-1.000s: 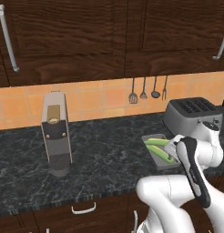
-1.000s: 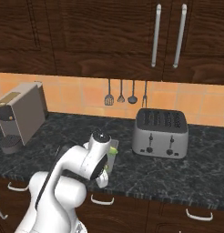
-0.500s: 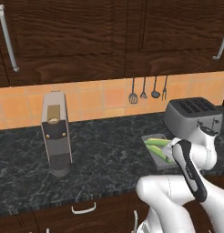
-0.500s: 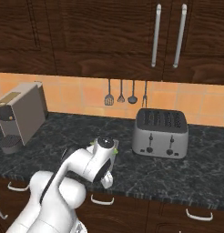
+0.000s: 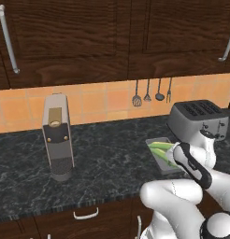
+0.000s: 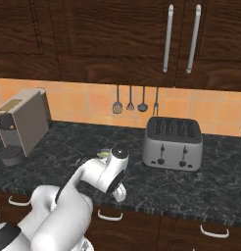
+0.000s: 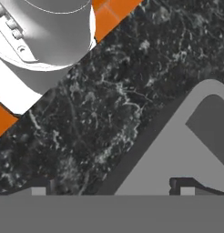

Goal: Take the meat container that has the shrimp and place it on the second highest rack of the freezer. Then take the vegetable container that has the corns and place it on the highest rack of the freezer.

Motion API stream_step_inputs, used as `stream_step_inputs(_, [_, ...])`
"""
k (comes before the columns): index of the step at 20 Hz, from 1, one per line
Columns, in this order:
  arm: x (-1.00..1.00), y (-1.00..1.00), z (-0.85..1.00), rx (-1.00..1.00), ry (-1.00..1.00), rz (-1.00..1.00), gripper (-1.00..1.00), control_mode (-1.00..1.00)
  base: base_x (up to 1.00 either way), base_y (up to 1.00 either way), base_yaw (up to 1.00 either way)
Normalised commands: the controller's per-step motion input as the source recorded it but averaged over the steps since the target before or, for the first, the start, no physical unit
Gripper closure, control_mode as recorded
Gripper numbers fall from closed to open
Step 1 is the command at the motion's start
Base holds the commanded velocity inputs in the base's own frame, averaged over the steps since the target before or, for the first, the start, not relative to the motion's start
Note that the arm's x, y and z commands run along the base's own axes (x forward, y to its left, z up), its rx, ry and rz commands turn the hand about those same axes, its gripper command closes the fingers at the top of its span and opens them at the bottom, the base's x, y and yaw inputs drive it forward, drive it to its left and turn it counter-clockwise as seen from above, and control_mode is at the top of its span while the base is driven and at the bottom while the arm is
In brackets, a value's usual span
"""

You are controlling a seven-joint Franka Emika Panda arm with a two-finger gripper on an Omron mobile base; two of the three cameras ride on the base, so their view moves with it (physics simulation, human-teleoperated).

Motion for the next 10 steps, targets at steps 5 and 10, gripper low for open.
stream_step_inputs(5, [0.18,0.15,-0.37,-0.06,0.12,0.00,-1.00,-1.00,0.00,0.00,0.00])
stream_step_inputs(10, [0.02,0.18,-0.24,-0.02,0.03,0.00,1.00,-1.00,0.00,0.00,0.00])
